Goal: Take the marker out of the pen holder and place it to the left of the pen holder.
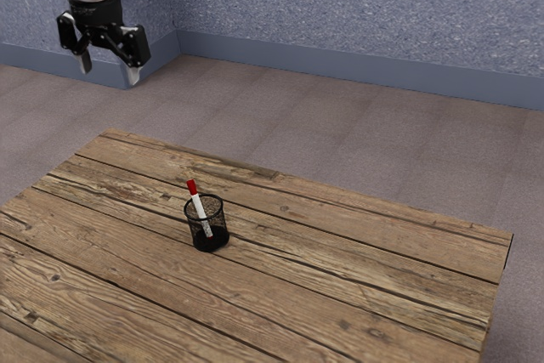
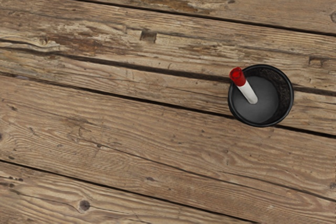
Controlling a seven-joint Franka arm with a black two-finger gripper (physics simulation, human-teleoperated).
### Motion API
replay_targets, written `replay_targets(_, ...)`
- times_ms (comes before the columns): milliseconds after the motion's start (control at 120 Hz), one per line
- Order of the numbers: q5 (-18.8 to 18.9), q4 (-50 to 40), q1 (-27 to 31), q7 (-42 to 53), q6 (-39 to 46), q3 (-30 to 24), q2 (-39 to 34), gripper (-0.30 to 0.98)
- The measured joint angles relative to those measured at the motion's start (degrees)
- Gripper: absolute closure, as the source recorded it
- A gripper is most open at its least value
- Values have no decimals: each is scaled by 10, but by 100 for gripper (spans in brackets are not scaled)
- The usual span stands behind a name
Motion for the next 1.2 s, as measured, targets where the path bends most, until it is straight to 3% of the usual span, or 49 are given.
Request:
replay_targets(267,-3,-63,1,-20,53,-11,2,0)
replay_targets(383,-4,-166,5,-27,136,-11,8,0)
replay_targets(533,-18,-206,5,-35,241,-8,64,0)
replay_targets(792,-39,-175,9,-44,329,-11,122,0)
replay_targets(975,-47,-96,7,-48,320,-26,150,0)
replay_targets(1200,-54,-83,9,-46,309,-24,165,0)
